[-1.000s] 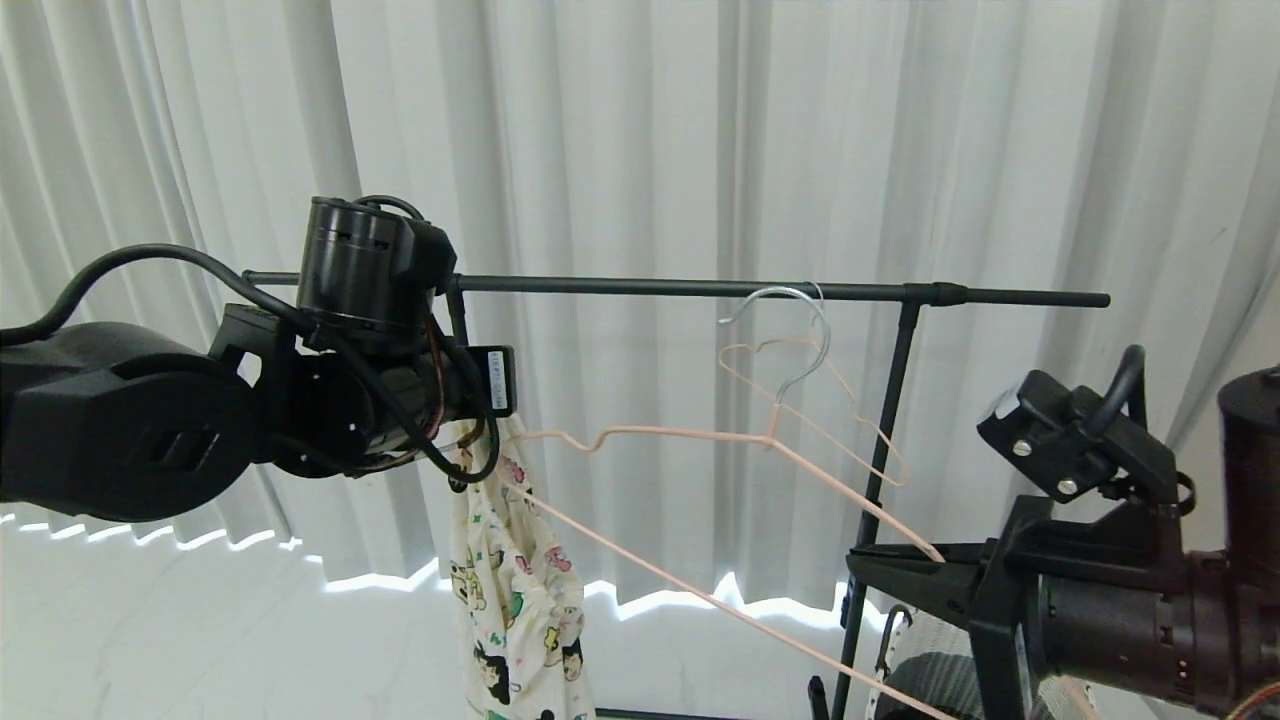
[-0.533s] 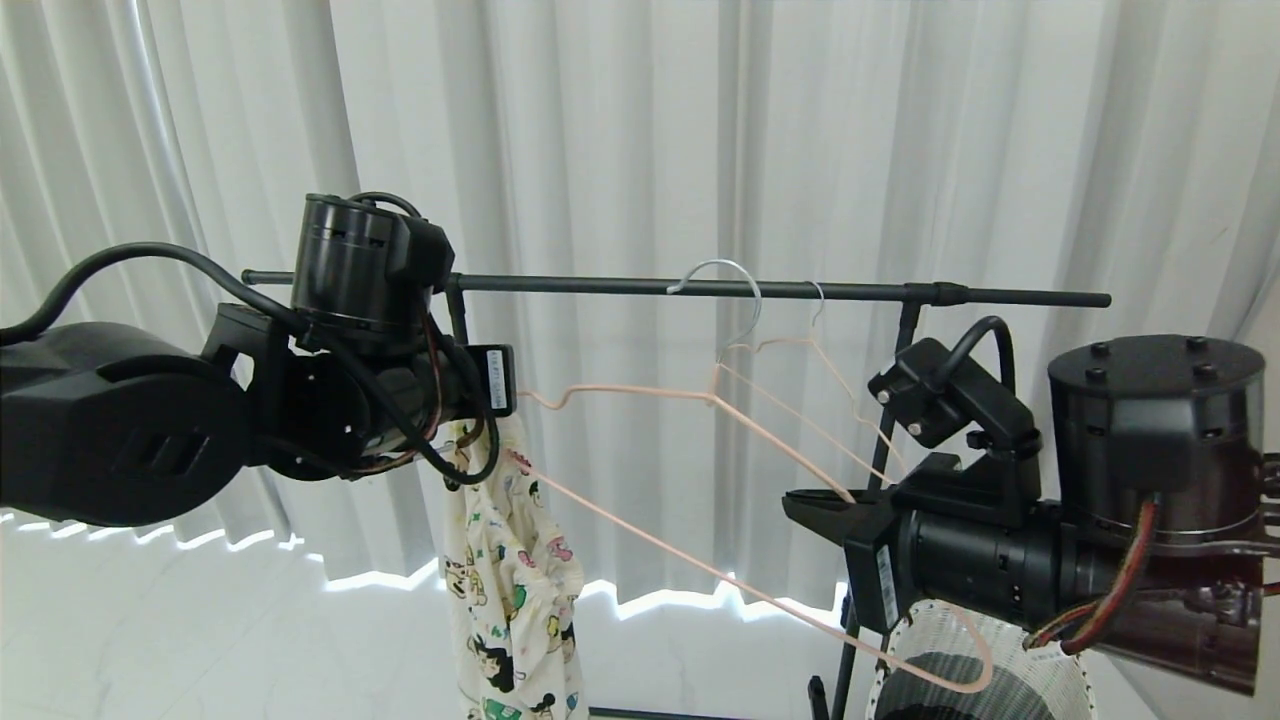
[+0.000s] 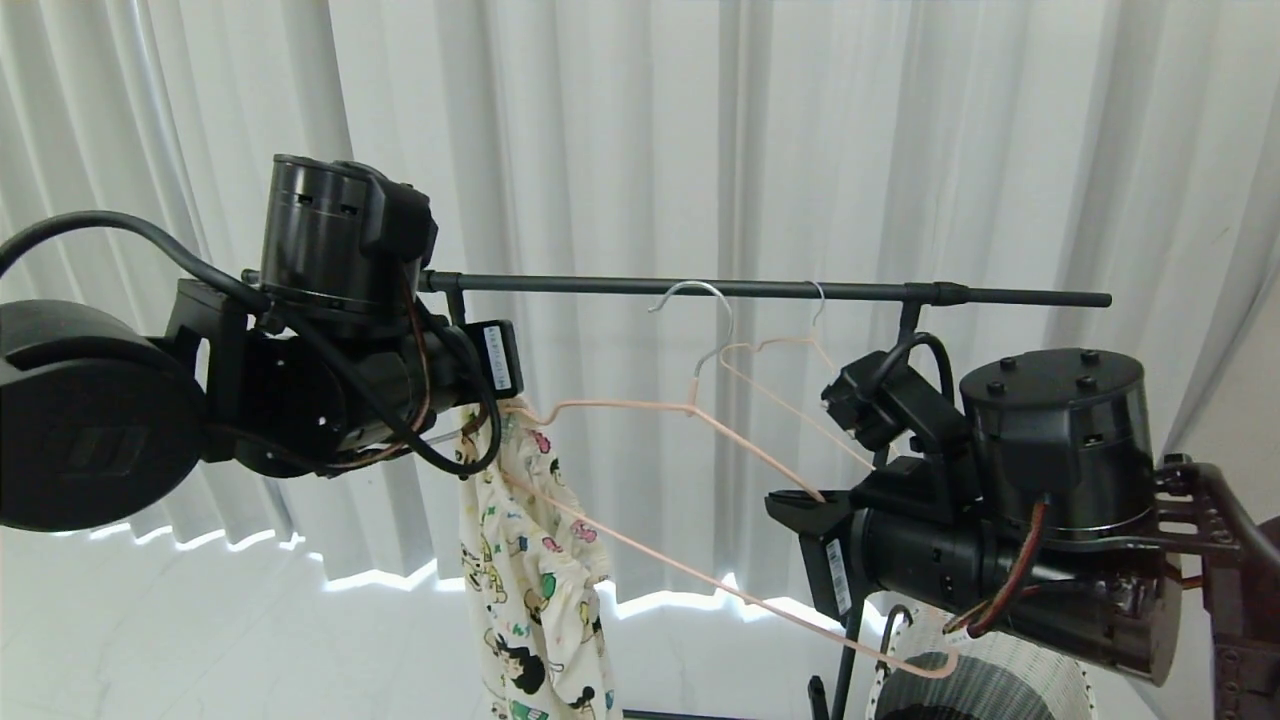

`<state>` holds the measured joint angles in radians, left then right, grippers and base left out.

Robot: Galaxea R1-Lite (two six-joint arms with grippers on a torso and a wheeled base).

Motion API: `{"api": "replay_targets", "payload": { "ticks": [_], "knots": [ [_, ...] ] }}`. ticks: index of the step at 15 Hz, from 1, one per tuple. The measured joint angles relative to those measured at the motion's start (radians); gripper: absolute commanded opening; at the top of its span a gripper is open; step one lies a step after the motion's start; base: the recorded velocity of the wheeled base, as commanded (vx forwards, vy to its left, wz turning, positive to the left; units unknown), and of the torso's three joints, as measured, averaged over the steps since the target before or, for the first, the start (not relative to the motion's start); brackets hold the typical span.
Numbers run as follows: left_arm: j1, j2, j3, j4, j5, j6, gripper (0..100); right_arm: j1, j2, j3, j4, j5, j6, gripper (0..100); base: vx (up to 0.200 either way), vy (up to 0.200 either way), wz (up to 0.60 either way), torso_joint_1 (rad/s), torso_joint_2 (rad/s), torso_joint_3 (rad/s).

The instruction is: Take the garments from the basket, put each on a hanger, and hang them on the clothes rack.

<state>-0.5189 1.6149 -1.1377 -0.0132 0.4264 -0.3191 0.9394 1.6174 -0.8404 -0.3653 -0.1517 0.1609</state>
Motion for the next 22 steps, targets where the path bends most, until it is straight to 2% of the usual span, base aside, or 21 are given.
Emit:
{"api": "replay_targets", "payload": {
  "ticks": [2, 5, 10, 12, 16, 18, 19, 22],
  "knots": [
    [-0.030, -0.011, -0.003, 0.002, 0.000, -0.030, 0, 0.013, 0.020, -0.024, 0.000, 0.000, 0.000, 0, 0.000, 0.000, 0.00, 0.000, 0.00, 0.000],
    [-0.130, -0.018, -0.022, 0.002, 0.000, -0.076, 0, 0.040, 0.055, -0.060, 0.001, -0.001, 0.016, 0, 0.000, 0.000, 0.00, 0.000, 0.00, 0.000],
    [-0.232, -0.019, -0.048, 0.001, -0.002, -0.080, 0, 0.066, 0.105, -0.122, 0.001, -0.003, 0.045, 0, 0.000, 0.000, 0.00, 0.000, 0.00, 0.000],
    [-0.258, -0.020, -0.049, 0.002, -0.002, -0.070, 0, 0.069, 0.116, -0.135, 0.001, -0.003, 0.046, 0, 0.000, 0.000, 0.00, 0.000, 0.00, 0.000],
    [-0.288, -0.021, -0.040, 0.003, 0.001, 0.034, 0, 0.073, 0.123, -0.140, 0.001, -0.013, 0.066, 0, 0.000, 0.000, 0.00, 0.000, 0.00, 0.000],
    [-0.284, -0.022, -0.041, 0.000, 0.021, 0.067, 0, 0.072, 0.123, -0.140, 0.001, -0.069, 0.090, 0, 0.000, 0.000, 0.00, 0.000, 0.00, 0.000],
    [-0.283, -0.023, -0.042, 0.000, 0.036, 0.071, 100, 0.072, 0.123, -0.140, 0.001, -0.079, 0.102, 0, 0.000, 0.000, 0.00, 0.000, 0.00, 0.000],
    [-0.262, -0.023, -0.040, -0.001, 0.087, 0.115, 100, 0.070, 0.111, -0.137, 0.000, -0.091, 0.110, 0, 0.000, 0.000, 0.00, 0.000, 0.00, 0.000]
  ]
}}
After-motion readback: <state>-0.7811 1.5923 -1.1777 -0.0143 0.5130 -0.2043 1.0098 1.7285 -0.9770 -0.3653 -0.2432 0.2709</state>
